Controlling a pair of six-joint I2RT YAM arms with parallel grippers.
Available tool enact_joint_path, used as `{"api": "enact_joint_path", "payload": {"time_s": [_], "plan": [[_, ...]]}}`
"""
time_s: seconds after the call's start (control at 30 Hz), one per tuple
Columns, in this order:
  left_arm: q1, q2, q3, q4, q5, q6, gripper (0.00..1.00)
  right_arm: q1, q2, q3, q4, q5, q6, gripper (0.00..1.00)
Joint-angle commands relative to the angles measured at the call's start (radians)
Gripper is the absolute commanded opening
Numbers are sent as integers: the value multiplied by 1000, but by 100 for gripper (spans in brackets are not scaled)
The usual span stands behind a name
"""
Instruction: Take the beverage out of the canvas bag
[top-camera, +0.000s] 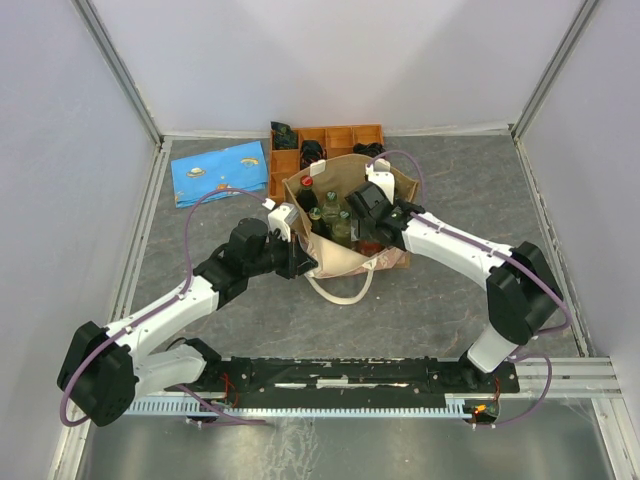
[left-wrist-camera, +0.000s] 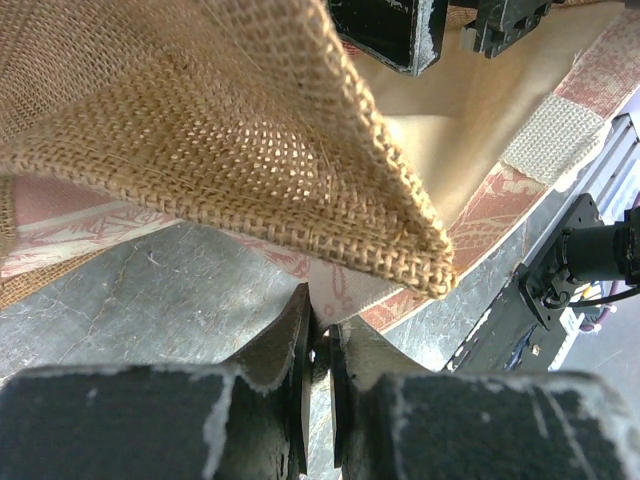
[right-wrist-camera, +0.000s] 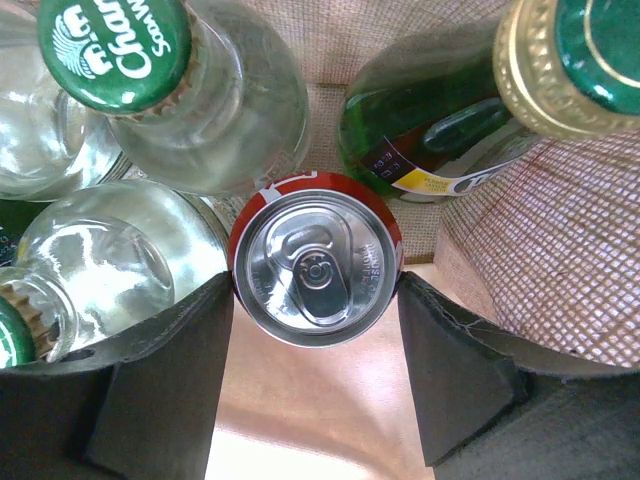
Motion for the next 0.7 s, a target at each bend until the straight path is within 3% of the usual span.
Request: {"api": "enact_joint_path", "payload": {"time_s": [0.0, 0.07, 0.4, 0.67], "plan": [[-13, 19, 2, -114, 14, 42, 3, -26, 77, -3, 91, -2, 12, 66], [-13, 19, 2, -115, 15, 43, 3, -26, 88, -3, 87, -3, 19, 59], [-14, 27, 5, -114, 15, 44, 3, -25, 121, -13, 44, -3, 40, 0], [-13, 20, 4, -111, 7, 44, 3, -23, 21, 0, 10, 28, 11, 0]]}}
